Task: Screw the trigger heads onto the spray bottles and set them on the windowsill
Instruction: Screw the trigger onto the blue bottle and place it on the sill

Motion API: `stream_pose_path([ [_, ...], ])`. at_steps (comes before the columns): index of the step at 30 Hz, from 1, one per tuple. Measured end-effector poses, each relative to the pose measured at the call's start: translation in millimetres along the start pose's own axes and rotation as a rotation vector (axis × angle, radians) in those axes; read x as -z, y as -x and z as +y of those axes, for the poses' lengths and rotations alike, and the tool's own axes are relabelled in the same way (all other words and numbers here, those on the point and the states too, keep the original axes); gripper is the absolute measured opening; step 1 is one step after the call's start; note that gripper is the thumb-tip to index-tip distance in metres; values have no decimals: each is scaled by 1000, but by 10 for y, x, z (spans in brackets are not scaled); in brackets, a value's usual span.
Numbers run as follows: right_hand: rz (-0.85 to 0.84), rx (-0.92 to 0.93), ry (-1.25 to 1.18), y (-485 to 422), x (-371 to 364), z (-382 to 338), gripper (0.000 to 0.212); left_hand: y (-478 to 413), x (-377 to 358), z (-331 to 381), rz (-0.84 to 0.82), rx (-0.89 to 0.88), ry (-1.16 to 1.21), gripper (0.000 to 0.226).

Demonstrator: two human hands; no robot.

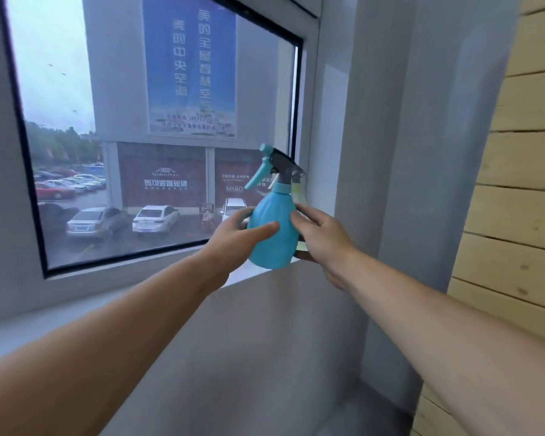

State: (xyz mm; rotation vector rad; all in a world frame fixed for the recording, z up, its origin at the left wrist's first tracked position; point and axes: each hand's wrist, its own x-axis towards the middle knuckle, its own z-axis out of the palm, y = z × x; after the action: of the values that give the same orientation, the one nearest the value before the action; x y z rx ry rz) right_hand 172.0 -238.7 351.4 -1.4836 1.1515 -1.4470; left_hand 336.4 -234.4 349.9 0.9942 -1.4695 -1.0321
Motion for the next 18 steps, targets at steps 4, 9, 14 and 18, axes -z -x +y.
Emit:
stream_pose_path([
  [4, -2, -32, 61, -236, -187, 30, 41, -246, 129, -81, 86, 52, -26, 55],
  [9, 15, -5, 97, -359, -331, 236, 20, -407, 189, -277, 139, 110, -46, 60],
  [14, -4, 6, 94, -401, -374, 369, 22, -501, 182, -445, 201, 88, -74, 64],
  [18, -5, 16, 70, -446, -387, 426, 29, -535, 145, -523, 215, 60, -87, 64],
])
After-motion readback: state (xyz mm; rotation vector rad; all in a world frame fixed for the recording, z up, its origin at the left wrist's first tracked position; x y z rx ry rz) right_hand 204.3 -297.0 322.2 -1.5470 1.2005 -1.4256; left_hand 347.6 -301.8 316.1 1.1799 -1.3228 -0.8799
